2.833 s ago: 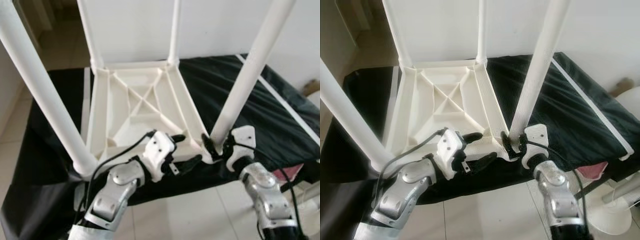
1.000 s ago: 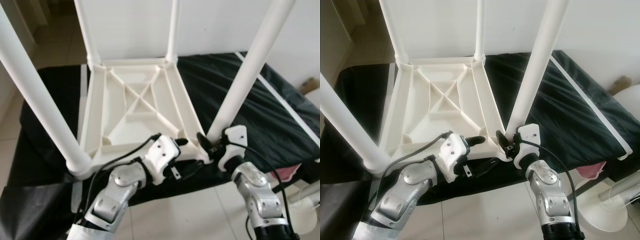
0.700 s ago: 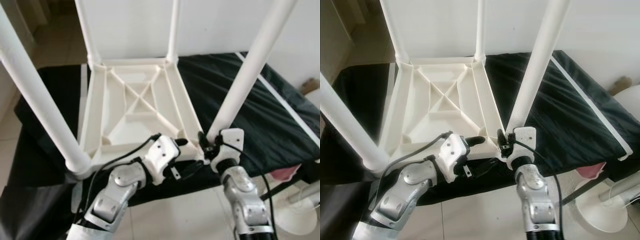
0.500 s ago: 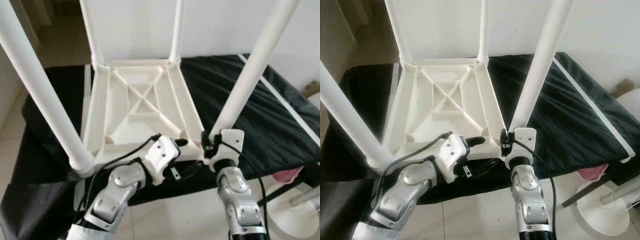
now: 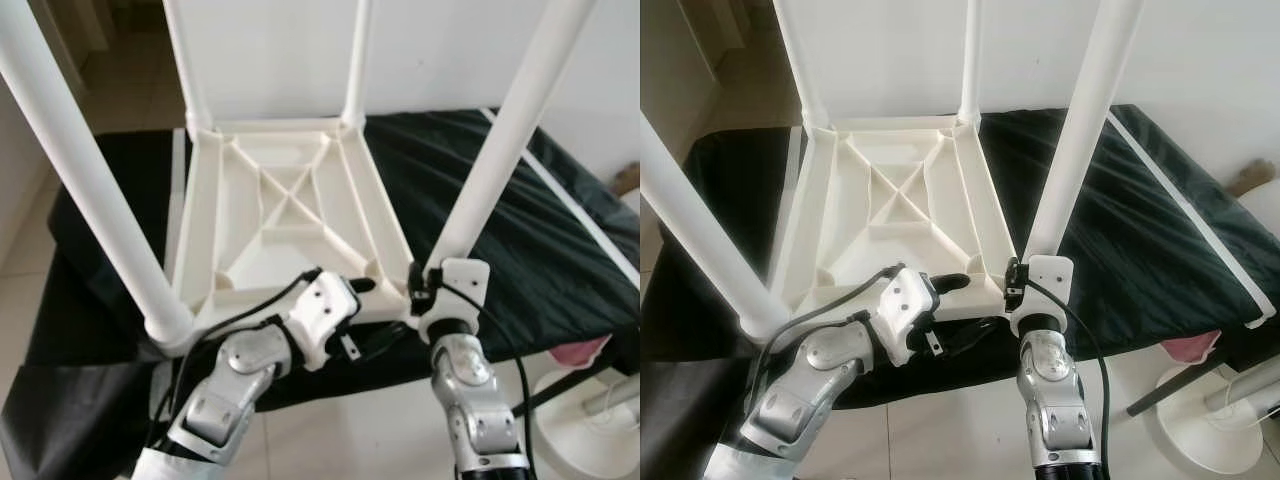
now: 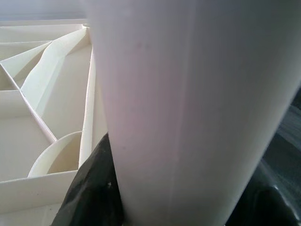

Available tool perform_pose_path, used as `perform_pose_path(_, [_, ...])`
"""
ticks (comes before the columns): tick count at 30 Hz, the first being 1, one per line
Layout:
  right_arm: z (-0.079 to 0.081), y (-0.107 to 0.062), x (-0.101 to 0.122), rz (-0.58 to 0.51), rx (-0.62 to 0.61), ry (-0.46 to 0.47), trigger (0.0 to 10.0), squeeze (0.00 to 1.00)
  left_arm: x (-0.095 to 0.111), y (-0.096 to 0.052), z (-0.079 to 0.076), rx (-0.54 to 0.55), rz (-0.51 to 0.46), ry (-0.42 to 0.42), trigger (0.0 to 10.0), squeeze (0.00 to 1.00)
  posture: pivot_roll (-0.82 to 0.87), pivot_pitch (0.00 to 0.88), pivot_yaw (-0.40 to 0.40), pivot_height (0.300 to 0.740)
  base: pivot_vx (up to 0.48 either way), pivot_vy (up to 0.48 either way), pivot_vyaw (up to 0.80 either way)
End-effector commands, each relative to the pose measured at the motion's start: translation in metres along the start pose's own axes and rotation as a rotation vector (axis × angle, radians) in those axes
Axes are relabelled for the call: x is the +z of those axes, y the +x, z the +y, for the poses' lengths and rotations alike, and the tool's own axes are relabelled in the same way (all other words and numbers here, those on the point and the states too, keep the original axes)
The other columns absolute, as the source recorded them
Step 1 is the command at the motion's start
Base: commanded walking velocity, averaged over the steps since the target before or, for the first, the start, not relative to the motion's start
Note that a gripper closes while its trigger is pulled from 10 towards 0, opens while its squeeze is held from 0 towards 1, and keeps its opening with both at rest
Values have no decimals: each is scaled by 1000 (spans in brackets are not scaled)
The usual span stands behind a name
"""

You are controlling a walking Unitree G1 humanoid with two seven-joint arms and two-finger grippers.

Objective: Building children table

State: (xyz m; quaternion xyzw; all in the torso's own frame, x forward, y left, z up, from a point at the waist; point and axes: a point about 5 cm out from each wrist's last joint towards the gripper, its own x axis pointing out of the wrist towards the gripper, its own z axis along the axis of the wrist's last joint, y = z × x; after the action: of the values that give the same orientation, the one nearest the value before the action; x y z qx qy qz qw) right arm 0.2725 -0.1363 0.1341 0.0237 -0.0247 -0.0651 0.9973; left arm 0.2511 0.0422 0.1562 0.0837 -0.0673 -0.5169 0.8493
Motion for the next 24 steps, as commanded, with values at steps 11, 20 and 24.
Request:
perform_pose_path(11, [0,-2,-4,8,48,39,10000,1000,1,0,-3,-15,-6,1,10000,0,-14,37,-47,740,0,0,0])
perform_pose_path(20, [-16,-2,2,-28,174,23,10000,0,1,-2,0,24,-4,23,10000,0,-15,54,-49,740,0,0,0])
perform_pose_path(24, [-28,2,8,-38,360,-41,10000,0,1,0,2,53,-4,32,10000,0,-25,62,-42,740,0,0,0])
